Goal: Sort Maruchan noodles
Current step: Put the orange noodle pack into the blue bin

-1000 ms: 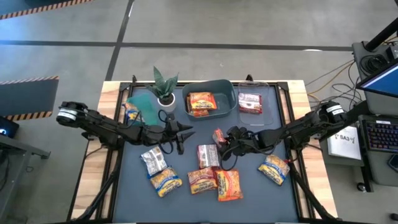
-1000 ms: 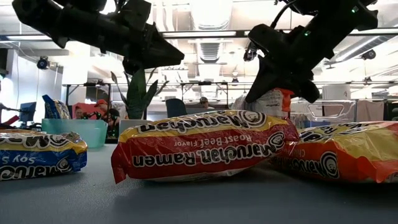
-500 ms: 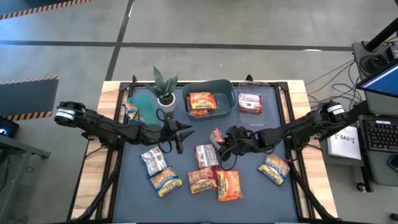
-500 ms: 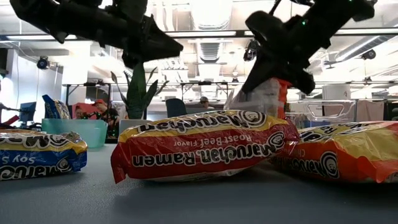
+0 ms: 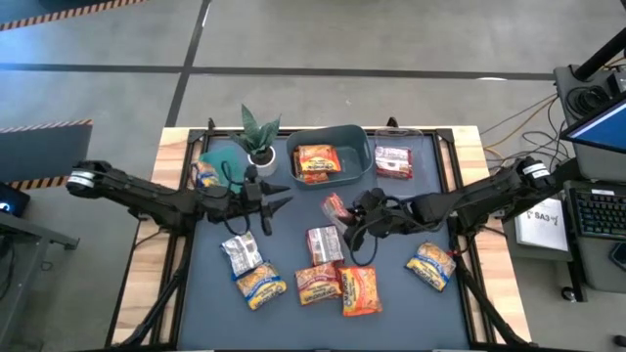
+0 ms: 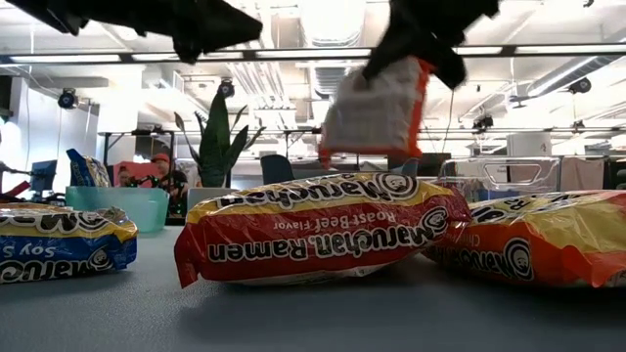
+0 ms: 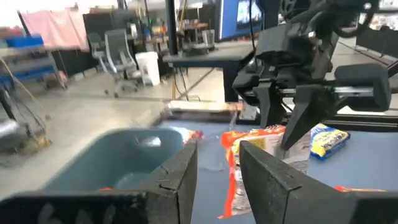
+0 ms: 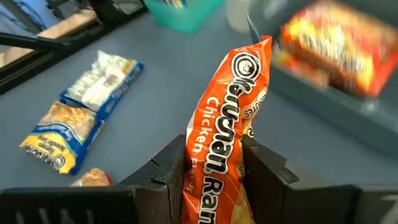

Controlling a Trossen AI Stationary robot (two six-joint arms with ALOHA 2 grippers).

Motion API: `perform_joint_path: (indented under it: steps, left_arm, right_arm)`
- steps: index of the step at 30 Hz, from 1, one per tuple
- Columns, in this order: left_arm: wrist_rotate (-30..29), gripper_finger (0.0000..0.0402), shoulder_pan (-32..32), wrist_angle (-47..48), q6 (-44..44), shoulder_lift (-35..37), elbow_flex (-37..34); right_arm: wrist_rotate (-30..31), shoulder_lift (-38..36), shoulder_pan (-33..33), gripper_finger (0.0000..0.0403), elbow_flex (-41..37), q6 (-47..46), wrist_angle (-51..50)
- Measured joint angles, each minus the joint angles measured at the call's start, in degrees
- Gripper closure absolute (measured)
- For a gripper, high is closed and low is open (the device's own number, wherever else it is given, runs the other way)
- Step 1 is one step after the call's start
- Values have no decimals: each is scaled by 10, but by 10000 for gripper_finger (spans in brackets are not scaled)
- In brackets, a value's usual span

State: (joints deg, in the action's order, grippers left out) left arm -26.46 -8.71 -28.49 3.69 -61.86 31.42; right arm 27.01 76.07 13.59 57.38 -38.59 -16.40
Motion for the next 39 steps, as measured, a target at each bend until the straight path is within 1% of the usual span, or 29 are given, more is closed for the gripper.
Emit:
perform_joint_path:
  steps: [4, 8, 10, 14, 16, 18, 21, 26, 33, 35, 39]
  left_arm:
    - [-1, 299, 1, -2, 67, 34, 7]
    - [-10, 299, 1, -3, 117, 66, 8]
    - [-20, 299, 1, 2, 123, 80, 4]
    - [-36, 299, 2, 40, 123, 96, 2]
    - [-45, 299, 2, 48, 124, 100, 2]
    - [-56, 299, 2, 61, 124, 104, 3]
    - [-67, 299, 2, 71, 124, 110, 4]
    - [-67, 299, 2, 78, 124, 112, 3]
    - [-75, 299, 2, 83, 124, 112, 3]
    - [-76, 299, 2, 86, 126, 112, 3]
    - [-76, 299, 2, 86, 126, 112, 3]
  right_arm:
    - [16, 1, -32, 282, 65, 87, -34]
    - [31, 13, -91, 282, 134, 182, -100]
    - [30, 21, -121, 282, 154, 262, -114]
    - [32, 39, -168, 283, 162, 487, -119]
    - [30, 52, -191, 283, 161, 560, -118]
    - [31, 66, -215, 283, 160, 606, -120]
    - [32, 83, -246, 283, 159, 622, -120]
    - [30, 110, -277, 283, 160, 605, -119]
    - [40, 146, -297, 282, 167, 519, -119]
    - [41, 149, -297, 282, 171, 548, -120]
    - [41, 149, -291, 282, 171, 671, -121]
